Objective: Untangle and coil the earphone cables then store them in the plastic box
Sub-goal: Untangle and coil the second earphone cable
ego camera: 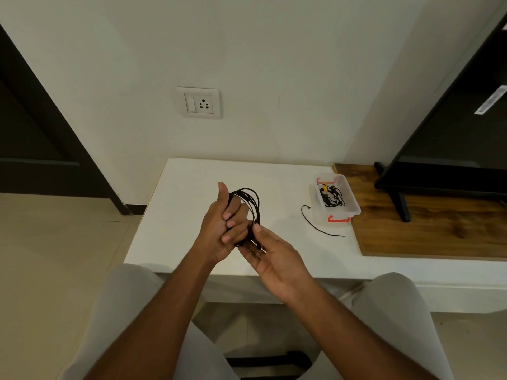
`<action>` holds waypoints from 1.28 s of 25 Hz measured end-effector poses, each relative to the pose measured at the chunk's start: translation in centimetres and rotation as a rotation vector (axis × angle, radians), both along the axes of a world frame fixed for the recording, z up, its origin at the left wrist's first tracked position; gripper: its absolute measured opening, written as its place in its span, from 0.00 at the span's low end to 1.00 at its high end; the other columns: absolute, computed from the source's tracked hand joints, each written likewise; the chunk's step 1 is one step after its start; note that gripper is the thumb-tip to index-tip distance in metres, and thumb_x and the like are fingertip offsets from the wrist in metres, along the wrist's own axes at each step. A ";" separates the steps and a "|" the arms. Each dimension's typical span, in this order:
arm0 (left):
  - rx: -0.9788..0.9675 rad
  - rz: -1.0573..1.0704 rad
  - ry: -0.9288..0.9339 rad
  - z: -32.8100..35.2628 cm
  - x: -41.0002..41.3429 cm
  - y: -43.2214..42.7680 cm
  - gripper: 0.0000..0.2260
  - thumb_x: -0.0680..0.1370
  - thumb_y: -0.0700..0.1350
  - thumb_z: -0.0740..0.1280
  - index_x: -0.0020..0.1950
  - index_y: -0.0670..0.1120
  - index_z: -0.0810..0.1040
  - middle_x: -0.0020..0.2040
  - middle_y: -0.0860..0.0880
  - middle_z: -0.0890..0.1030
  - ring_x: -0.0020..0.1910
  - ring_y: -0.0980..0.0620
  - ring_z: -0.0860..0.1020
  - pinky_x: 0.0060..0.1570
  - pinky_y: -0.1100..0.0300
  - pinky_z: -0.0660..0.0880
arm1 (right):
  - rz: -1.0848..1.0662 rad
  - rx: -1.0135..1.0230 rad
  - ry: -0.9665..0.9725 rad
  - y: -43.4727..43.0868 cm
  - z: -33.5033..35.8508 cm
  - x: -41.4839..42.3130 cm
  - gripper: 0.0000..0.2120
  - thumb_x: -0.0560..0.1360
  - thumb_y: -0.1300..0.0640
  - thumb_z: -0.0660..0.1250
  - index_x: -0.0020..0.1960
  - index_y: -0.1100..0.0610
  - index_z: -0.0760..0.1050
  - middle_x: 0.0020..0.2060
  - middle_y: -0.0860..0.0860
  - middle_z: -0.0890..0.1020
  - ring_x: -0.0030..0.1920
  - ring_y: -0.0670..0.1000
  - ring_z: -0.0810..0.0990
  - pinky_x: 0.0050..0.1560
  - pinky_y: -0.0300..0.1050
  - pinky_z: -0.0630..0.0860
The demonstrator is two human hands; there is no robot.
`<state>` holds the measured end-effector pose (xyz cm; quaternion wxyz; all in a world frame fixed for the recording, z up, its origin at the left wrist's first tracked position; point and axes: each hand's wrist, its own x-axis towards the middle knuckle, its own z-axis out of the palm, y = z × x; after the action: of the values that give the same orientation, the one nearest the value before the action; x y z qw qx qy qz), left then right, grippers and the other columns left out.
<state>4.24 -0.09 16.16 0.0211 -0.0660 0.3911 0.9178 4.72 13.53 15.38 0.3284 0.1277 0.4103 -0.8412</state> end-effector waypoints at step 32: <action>-0.372 -0.004 0.004 -0.3 0.1 0.6 0.27 0.77 0.63 0.55 0.27 0.45 0.57 0.22 0.48 0.59 0.15 0.53 0.60 0.21 0.66 0.57 | 0.212 0.136 0.177 1.9 0.3 -1.5 0.14 0.79 0.63 0.65 0.62 0.69 0.75 0.57 0.66 0.81 0.56 0.63 0.83 0.58 0.51 0.80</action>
<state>4.33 0.48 15.91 0.0094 -0.0662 0.5541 0.8298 3.25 15.47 15.69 0.3685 0.0310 0.5046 -0.7801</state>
